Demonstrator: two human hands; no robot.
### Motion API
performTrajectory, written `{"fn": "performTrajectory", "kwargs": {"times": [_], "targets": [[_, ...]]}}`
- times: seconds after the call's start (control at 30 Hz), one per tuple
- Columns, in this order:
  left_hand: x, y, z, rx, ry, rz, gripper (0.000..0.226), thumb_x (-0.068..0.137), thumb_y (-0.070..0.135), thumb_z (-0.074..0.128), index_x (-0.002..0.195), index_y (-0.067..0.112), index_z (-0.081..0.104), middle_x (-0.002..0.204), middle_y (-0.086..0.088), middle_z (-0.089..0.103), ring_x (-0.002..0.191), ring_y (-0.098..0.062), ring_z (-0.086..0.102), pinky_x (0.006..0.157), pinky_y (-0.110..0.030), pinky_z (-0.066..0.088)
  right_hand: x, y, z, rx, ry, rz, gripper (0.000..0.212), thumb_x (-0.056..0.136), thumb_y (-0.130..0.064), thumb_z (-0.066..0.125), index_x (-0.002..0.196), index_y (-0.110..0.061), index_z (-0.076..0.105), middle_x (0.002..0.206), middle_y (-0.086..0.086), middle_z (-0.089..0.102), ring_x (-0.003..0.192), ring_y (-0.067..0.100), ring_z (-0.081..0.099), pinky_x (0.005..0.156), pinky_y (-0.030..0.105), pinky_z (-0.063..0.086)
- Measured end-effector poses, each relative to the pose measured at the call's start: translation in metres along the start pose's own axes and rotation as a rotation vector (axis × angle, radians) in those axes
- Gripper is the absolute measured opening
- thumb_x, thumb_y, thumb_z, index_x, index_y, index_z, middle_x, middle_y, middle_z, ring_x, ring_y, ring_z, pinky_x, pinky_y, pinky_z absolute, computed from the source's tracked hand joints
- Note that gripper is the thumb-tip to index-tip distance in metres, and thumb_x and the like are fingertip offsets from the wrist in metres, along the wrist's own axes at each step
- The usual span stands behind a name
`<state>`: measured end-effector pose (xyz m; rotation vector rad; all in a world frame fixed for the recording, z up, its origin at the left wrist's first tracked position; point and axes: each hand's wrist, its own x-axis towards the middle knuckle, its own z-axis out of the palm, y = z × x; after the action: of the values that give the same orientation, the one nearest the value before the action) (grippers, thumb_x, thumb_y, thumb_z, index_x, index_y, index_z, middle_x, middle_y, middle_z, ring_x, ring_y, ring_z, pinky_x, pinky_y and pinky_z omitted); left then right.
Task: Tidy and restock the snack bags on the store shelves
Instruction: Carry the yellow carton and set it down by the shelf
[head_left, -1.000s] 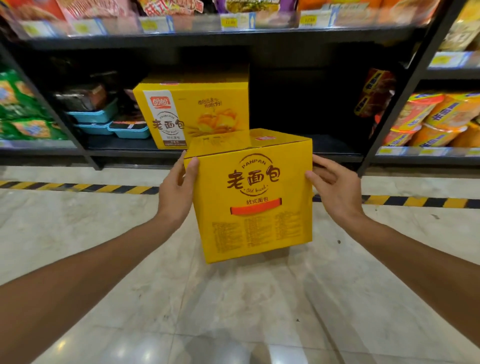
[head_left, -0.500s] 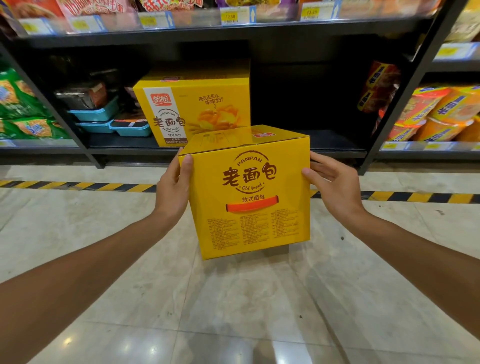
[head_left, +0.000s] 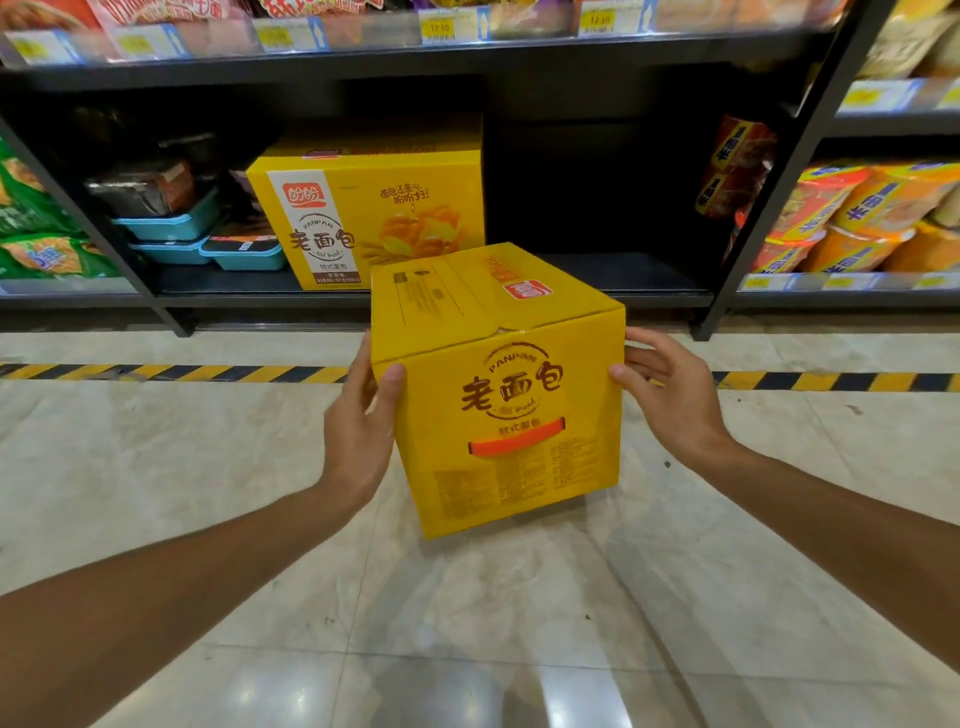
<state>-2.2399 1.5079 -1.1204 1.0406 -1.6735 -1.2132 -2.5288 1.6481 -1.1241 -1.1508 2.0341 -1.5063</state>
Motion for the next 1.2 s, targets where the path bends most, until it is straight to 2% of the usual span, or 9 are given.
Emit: {"fn": "performTrajectory", "kwargs": {"times": [0.1, 0.2, 0.33, 0.47, 0.57, 0.67, 0.8, 1.0, 1.2], "targets": [[-0.029, -0.014, 0.017, -0.037, -0.138, 0.008, 0.077, 0.091, 0.035, 0.064, 0.160, 0.025, 0.032, 0.137, 0.027, 0.060, 0.128, 0.008, 0.055, 0.093, -0.012, 0.052, -0.007, 0.023, -0.019, -0.070, 0.010, 0.122, 0.041, 0.096, 0.004, 0.066, 0.134, -0.008, 0.058, 0.115, 0.002, 0.069, 0.106, 0.015, 0.068, 0.083, 0.012, 0.054], [-0.053, -0.031, 0.037, -0.006, -0.283, -0.029, 0.090, 0.083, 0.027, 0.079, 0.160, 0.023, 0.033, 0.137, 0.029, 0.060, 0.135, 0.001, 0.052, 0.102, -0.022, 0.052, -0.012, 0.052, -0.033, -0.152, 0.015, 0.245, 0.040, 0.096, 0.012, 0.060, 0.132, -0.004, 0.056, 0.108, 0.009, 0.070, 0.108, 0.029, 0.069, 0.089, 0.035, 0.056], [-0.082, -0.040, 0.065, 0.039, -0.366, -0.087, 0.109, 0.078, 0.034, 0.083, 0.164, 0.023, 0.017, 0.154, 0.016, 0.046, 0.135, 0.011, 0.047, 0.107, -0.017, 0.046, -0.020, 0.074, -0.042, -0.290, -0.021, 0.328, 0.033, 0.098, 0.009, 0.057, 0.130, 0.002, 0.060, 0.118, 0.021, 0.071, 0.101, 0.025, 0.064, 0.080, 0.022, 0.043], [-0.063, -0.038, 0.055, 0.154, -0.227, -0.025, 0.048, 0.094, 0.062, 0.060, 0.134, 0.036, 0.058, 0.117, 0.026, 0.068, 0.109, 0.007, 0.064, 0.097, -0.031, 0.056, -0.015, 0.049, -0.041, -0.178, 0.109, 0.164, 0.035, 0.104, 0.008, 0.045, 0.137, 0.002, 0.056, 0.133, 0.015, 0.062, 0.121, 0.027, 0.058, 0.085, 0.007, 0.043], [-0.009, -0.038, 0.029, 0.260, -0.132, 0.164, 0.032, 0.103, 0.050, 0.045, 0.102, 0.033, 0.071, 0.108, 0.011, 0.073, 0.099, -0.009, 0.067, 0.089, -0.044, 0.056, -0.017, 0.018, -0.023, -0.217, 0.079, -0.037, 0.037, 0.108, -0.013, 0.050, 0.144, -0.013, 0.052, 0.141, 0.003, 0.060, 0.130, 0.020, 0.057, 0.107, 0.030, 0.047], [0.063, -0.054, 0.006, 0.653, -0.255, 0.385, 0.041, 0.107, 0.043, 0.042, 0.127, 0.019, 0.069, 0.150, -0.007, 0.050, 0.140, -0.025, 0.044, 0.115, -0.042, 0.040, -0.038, -0.005, 0.020, -0.289, -0.240, -0.109, 0.061, 0.099, -0.048, 0.062, 0.152, -0.023, 0.045, 0.155, 0.000, 0.048, 0.143, 0.019, 0.043, 0.119, 0.042, 0.035], [0.103, -0.058, 0.021, 0.960, -0.569, 0.318, 0.076, 0.098, 0.066, 0.017, 0.160, 0.025, 0.032, 0.171, -0.007, 0.014, 0.159, -0.030, 0.005, 0.128, -0.048, 0.007, -0.058, -0.010, 0.076, -0.718, -0.574, -0.156, 0.118, 0.067, -0.100, 0.025, 0.164, -0.033, 0.013, 0.173, -0.001, 0.001, 0.159, 0.027, -0.010, 0.127, 0.051, -0.007], [0.068, -0.067, 0.027, 0.950, -0.432, 0.446, 0.068, 0.102, 0.064, 0.015, 0.160, 0.032, 0.032, 0.170, 0.001, 0.021, 0.159, -0.021, 0.008, 0.128, -0.049, 0.000, -0.050, 0.005, 0.054, -0.936, -0.690, -0.288, 0.102, 0.073, -0.077, 0.021, 0.164, -0.034, 0.006, 0.172, 0.002, -0.017, 0.155, 0.033, -0.026, 0.125, 0.052, -0.015], [0.009, -0.065, 0.030, 1.083, -0.429, 0.598, 0.061, 0.105, 0.059, 0.027, 0.159, 0.030, 0.036, 0.156, -0.009, 0.042, 0.133, -0.036, 0.039, 0.114, -0.058, 0.031, -0.038, 0.046, -0.051, -0.890, -0.707, -0.667, 0.062, 0.105, -0.045, 0.044, 0.162, -0.024, 0.029, 0.173, 0.000, 0.013, 0.160, 0.029, 0.006, 0.128, 0.052, 0.013]]}}
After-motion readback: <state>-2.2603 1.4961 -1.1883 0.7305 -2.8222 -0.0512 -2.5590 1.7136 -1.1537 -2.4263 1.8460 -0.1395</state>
